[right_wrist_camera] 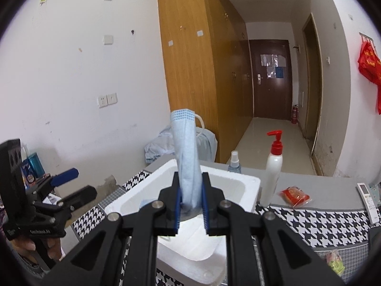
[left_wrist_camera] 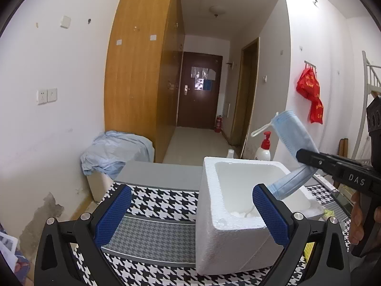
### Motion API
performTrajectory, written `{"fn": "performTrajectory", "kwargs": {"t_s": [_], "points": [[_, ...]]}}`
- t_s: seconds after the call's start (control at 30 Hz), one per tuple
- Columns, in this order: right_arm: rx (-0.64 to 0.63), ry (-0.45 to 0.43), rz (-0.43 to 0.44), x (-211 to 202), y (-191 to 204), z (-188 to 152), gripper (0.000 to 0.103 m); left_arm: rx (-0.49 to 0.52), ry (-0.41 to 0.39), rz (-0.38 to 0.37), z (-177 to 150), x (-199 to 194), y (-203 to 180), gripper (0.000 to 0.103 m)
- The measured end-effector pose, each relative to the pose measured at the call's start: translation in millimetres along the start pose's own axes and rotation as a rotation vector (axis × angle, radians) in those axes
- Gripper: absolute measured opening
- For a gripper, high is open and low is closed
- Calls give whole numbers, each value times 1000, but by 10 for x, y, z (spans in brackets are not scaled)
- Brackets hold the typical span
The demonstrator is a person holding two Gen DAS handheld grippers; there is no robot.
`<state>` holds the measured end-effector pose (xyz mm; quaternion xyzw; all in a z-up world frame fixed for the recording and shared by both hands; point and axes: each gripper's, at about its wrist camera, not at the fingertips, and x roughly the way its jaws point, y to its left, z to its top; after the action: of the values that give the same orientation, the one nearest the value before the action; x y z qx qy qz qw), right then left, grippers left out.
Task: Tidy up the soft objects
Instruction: 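Carry the blue mask with the right gripper over the foam box and release it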
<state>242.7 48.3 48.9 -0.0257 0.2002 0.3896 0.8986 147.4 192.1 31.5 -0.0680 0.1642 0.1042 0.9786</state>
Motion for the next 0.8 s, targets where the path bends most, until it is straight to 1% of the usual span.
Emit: {"fn": "performTrajectory", "kwargs": {"t_s": [0.37, 0.63, 0.67, 0.7, 0.73, 0.77, 0.8], "points": [[-14, 77, -10, 193, 46, -93, 18, 1, 13, -5, -51, -10, 19, 102], [14, 122, 2, 279, 13, -141, 19, 1, 24, -1, -82, -5, 30, 102], [18, 127, 4, 286, 16, -149, 21, 1, 25, -1, -83, -6, 30, 102], [19, 134, 3, 302, 19, -154, 29, -1, 24, 1, -83, -13, 33, 102], [18, 139, -3, 311, 22, -158, 42, -3, 23, 1, -80, -17, 35, 102], [18, 140, -7, 313, 24, -161, 48, -3, 22, 1, -82, -24, 34, 102], [23, 138, -6, 308, 21, -160, 60, -2, 21, 0, -81, -28, 32, 102]]}}
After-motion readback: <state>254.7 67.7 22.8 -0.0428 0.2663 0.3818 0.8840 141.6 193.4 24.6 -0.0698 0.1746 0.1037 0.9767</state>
